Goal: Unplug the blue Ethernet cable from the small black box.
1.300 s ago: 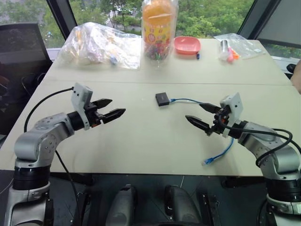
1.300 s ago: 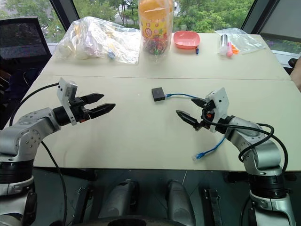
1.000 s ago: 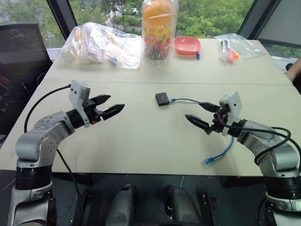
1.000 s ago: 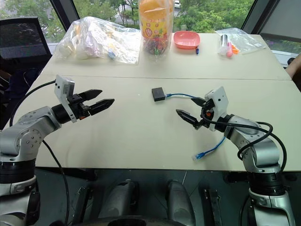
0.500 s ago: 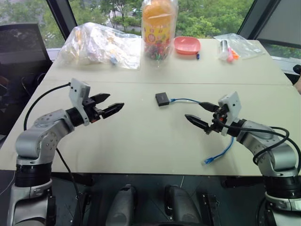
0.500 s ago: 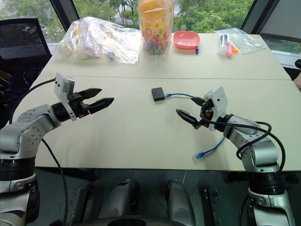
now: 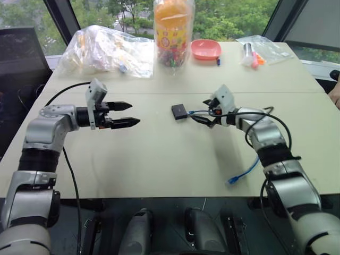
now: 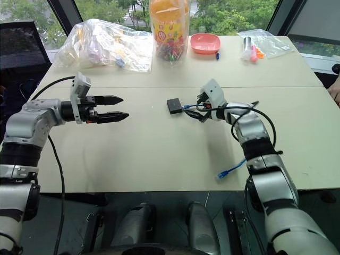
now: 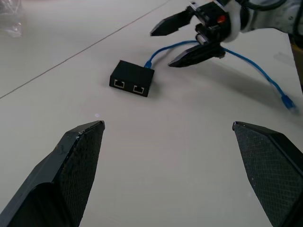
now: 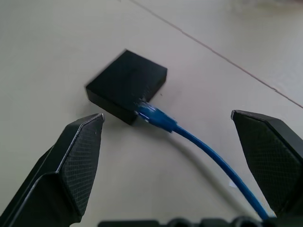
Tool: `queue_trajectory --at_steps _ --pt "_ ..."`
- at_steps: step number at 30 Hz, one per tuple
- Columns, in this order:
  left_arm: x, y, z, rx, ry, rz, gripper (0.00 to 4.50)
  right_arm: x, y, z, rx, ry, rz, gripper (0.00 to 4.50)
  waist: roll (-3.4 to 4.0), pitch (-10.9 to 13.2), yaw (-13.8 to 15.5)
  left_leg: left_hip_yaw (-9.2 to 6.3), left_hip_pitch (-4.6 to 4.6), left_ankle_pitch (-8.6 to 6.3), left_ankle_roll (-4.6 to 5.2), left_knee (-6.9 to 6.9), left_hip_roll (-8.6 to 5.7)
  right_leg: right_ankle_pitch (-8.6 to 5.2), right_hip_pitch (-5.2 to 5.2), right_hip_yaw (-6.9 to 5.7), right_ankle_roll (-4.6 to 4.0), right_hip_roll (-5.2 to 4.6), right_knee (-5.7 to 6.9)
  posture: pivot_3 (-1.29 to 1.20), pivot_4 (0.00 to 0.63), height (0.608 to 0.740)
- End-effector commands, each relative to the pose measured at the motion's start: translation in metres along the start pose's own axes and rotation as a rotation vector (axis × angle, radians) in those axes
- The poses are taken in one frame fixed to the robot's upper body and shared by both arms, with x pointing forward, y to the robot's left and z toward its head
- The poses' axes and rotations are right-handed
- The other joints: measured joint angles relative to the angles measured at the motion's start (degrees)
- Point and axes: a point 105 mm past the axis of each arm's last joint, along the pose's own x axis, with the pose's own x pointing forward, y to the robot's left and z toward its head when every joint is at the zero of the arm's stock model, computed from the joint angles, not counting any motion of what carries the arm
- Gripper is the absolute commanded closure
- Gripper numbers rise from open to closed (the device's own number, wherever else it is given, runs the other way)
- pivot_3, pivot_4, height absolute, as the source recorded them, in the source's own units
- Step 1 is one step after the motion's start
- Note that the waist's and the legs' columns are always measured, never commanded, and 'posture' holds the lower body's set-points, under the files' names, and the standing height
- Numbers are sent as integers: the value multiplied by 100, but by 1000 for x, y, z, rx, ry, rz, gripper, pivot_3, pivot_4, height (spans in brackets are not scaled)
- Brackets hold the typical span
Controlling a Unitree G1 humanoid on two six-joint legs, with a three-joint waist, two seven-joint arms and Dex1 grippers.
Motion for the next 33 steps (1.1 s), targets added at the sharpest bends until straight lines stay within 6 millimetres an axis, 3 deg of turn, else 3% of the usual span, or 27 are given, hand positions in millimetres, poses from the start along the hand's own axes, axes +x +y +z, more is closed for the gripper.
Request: queue_trajectory --at_steps 1,5,7,8,10,15,17,21,26,33 --pt "-1 -5 16 57 -51 -3 32 8 -10 8 -65 38 -7 0 0 1 0 -2 -1 0 0 -4 1 0 -3 0 0 1 3 0 150 740" --pt "-2 -14 10 47 -75 24 32 13 -12 -5 -21 103 -28 0 0 1 4 -4 2 0 -1 -6 5 0 -12 1 0 0 31 0 150 740" --pt "-5 -15 9 42 -85 51 32 18 -4 -1 9 82 13 0 0 1 7 -5 4 0 -1 -3 5 -2 -15 2 0 0 60 0 150 740" --pt "-8 -15 8 39 -89 72 4 20 2 1 14 76 46 252 0 1 7 -6 7 2 -4 0 5 -2 -15 4 0 0 60 0 150 740" --pt "-12 -14 7 34 -92 102 0 24 10 5 4 69 99 857 0 1 -1 -6 17 6 -11 2 5 -3 -14 7 -2 1 69 0 150 740" --pt "-18 -10 8 16 -106 138 0 28 19 20 -30 21 163 3344 0 1 -22 -3 36 20 -35 0 12 -4 -12 25 -6 18 82 0 150 740" --pt "-15 -6 9 14 -110 142 0 28 18 19 -120 37 151 4485 0 1 -23 -1 39 21 -37 0 17 -4 -12 38 -6 30 84 0 150 740" --pt "-5 3 13 17 -118 130 0 25 2 21 -375 59 17 4485 0 1 9 5 40 22 -38 1 21 -3 -13 47 -7 38 83 0 150 740" --pt "19 23 29 -64 -196 88 0 11 -12 45 -714 -112 -216 4485 -3 1 48 12 36 30 -52 1 19 -3 -15 55 -6 37 79 0 150 740" --pt "62 41 52 -156 -270 61 0 -21 -10 57 -885 -273 -340 4485 -8 4 4 25 32 30 -51 0 18 -5 -17 65 0 40 73 0 150 740"
